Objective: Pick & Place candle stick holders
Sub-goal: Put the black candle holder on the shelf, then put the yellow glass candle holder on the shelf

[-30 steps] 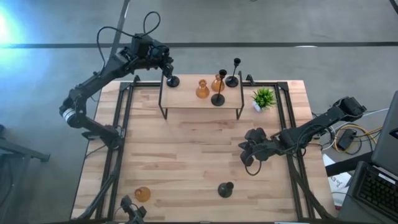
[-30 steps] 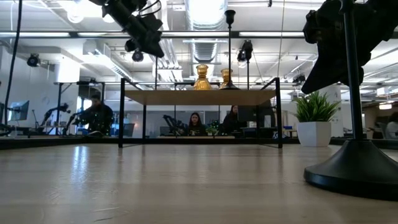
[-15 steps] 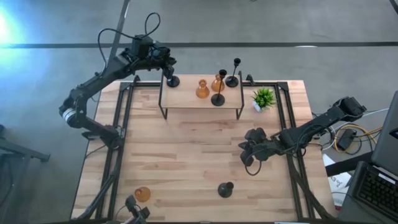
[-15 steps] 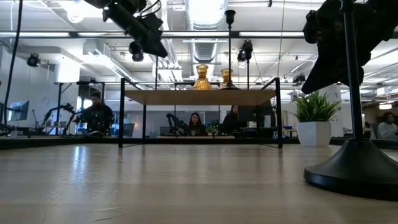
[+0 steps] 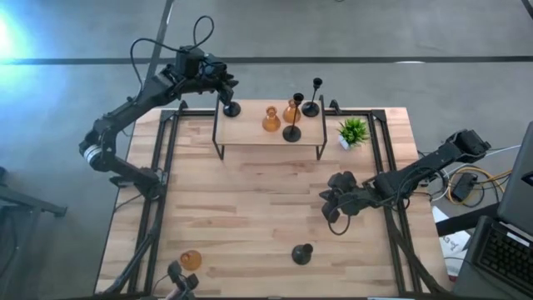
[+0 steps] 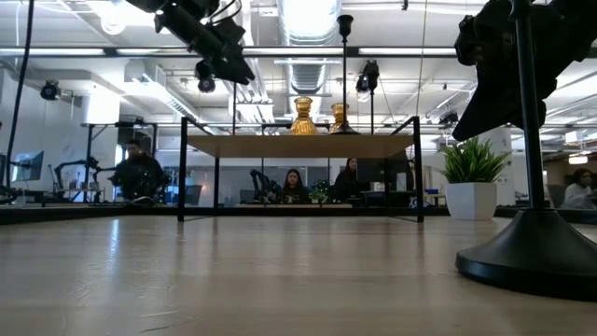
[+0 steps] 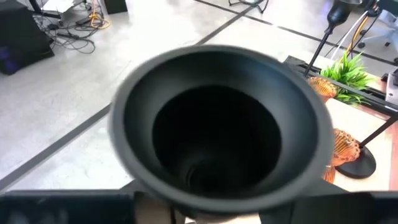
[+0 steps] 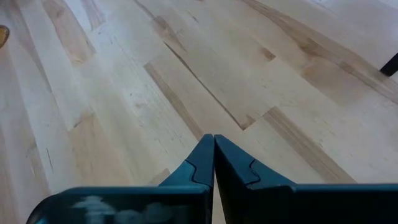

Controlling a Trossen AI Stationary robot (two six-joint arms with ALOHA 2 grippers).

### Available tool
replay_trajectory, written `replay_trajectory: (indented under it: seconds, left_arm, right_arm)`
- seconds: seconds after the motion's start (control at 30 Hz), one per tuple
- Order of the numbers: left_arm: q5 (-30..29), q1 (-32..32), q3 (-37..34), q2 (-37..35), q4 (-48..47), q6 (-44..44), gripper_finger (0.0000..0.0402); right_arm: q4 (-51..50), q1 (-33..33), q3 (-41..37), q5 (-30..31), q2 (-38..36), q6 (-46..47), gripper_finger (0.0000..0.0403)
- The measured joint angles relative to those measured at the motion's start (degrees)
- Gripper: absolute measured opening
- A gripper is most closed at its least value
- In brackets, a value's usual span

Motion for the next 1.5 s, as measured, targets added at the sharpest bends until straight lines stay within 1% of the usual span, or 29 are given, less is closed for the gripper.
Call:
replay_trajectory:
  seconds: [0.17, 0.3, 0.53, 0.67, 0.77, 0.87, 1.07, 1.2, 1.3, 1.37, 1.43, 1.5]
  left_arm:
    - [0.0, 0.0, 0.0, -0.3, -0.5, 0.0, 0.0193]
    - [-0.1, 0.0, 0.5, -0.8, -3.2, 0.6, 0.0228]
    - [-0.6, 0.1, 2.7, -2.3, -9.3, 3.5, 0.0271]
    - [-1.1, 0.2, 3.6, -3.9, -12.8, 4.4, 0.0280]
    - [-2.6, 0.3, 4.3, -5.6, -16.5, 5.3, 0.0280]
    - [-3.4, 0.3, 5.2, -7.1, -22.2, 5.9, 0.0280]
    - [-2.8, 0.3, 8.2, -10.3, -34.2, 4.4, 0.0278]
    - [2.2, 0.2, 10.7, -11.9, -44.7, 3.4, 0.0278]
    - [9.5, -0.2, 11.1, -13.4, -51.2, 2.8, 0.0278]
    - [15.1, -1.3, 11.1, -14.4, -53.9, 2.0, 0.0278]
    - [20.3, -3.3, 10.7, -15.3, -55.9, 1.0, 0.0278]
    - [23.6, -6.5, 9.5, -16.6, -56.8, 0.8, 0.0278]
  right_arm:
    - [0.0, 0.0, 0.0, 0.0, 0.0, 0.0, 0.0008]
    - [0.0, 0.0, 0.0, -0.2, 0.0, 0.0, 0.0008]
    - [0.0, 0.0, 0.0, -0.2, 0.0, 0.0, 0.0008]
    - [0.0, 0.0, 0.0, -0.2, 0.0, 0.0, 0.0008]
    - [0.0, 0.0, 0.0, -0.2, 0.0, 0.0, 0.0008]
    - [0.0, 0.0, 0.0, -0.2, 0.0, 0.0, 0.0008]
    - [0.0, 0.0, 0.0, -0.2, 0.0, 0.0, 0.0008]
    - [0.0, 0.0, 0.0, -0.2, 0.0, 0.0, 0.0008]
    - [0.0, 0.0, 0.0, -0.2, 0.0, -0.2, 0.0008]
    - [0.0, 0.0, 0.0, -0.2, 0.0, -0.2, 0.0008]
    - [0.0, 0.0, 0.0, -0.1, 0.0, -0.2, 0.0008]
    - [0.0, 0.0, 0.0, -0.1, 0.0, -0.2, 0.0008]
